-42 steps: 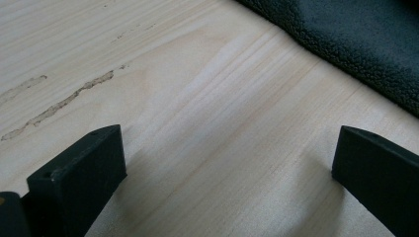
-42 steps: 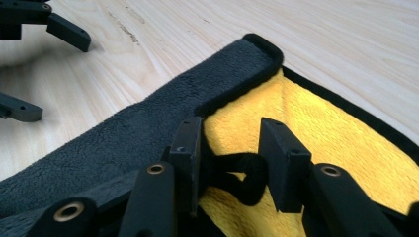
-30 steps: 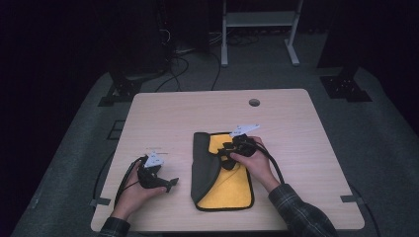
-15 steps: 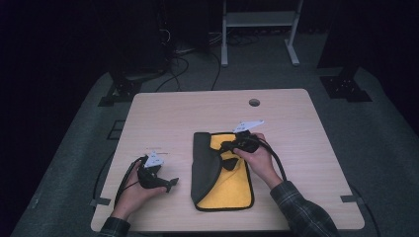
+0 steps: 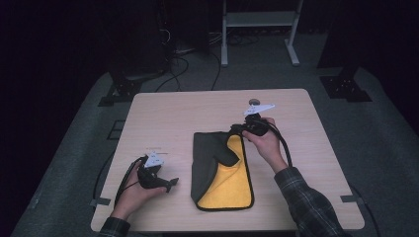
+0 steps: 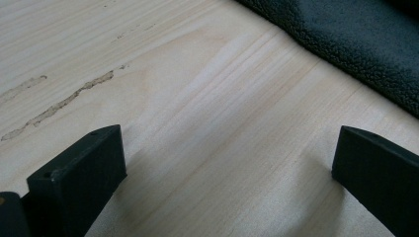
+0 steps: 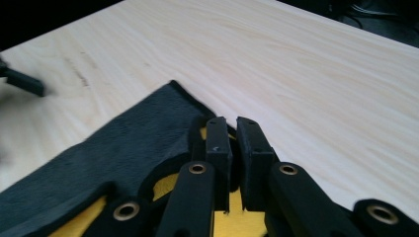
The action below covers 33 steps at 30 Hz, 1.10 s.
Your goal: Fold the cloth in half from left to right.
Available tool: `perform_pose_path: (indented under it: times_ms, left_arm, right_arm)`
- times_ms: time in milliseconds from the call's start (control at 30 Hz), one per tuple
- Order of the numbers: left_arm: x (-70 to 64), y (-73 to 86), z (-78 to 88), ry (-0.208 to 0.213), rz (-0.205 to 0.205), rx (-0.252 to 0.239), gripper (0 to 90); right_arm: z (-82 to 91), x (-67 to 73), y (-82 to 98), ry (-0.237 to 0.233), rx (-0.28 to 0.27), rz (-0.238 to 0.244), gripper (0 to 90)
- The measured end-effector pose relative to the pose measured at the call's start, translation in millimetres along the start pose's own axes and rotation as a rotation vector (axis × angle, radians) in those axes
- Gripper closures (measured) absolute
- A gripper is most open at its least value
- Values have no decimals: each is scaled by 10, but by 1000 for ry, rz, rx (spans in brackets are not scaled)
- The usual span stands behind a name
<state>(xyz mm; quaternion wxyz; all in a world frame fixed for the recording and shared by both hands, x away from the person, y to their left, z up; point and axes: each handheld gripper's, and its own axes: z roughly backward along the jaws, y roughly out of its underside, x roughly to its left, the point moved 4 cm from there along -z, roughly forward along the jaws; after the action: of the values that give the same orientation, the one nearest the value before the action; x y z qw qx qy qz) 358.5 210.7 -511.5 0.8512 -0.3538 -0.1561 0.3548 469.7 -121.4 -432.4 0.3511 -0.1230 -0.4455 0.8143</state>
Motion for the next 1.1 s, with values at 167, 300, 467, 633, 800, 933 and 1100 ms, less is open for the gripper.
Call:
perform_pose_path:
  times_ms: [167,300,467,633,800,933,1100]
  left_arm:
    - [0,0,0,0,0,0,0]
    - [0,0,0,0,0,0,0]
    - [1,0,0,0,-1,0,0]
    - [0,0,0,0,0,0,0]
    - [0,0,0,0,-1,0,0]
    - [0,0,0,0,-1,0,0]
    - [0,0,0,0,0,0,0]
  right_arm:
    - [-26,-167,-3,32,10,-12,842]
    - [-92,-287,43,54,41,-17,841]
    - [-180,-427,54,94,68,-4,841]
    - [-251,-568,57,128,95,-5,841]
    - [-356,-646,120,141,131,-11,841]
    - [-457,-676,206,154,161,-16,840]
    - [-524,-704,273,172,191,-16,791]
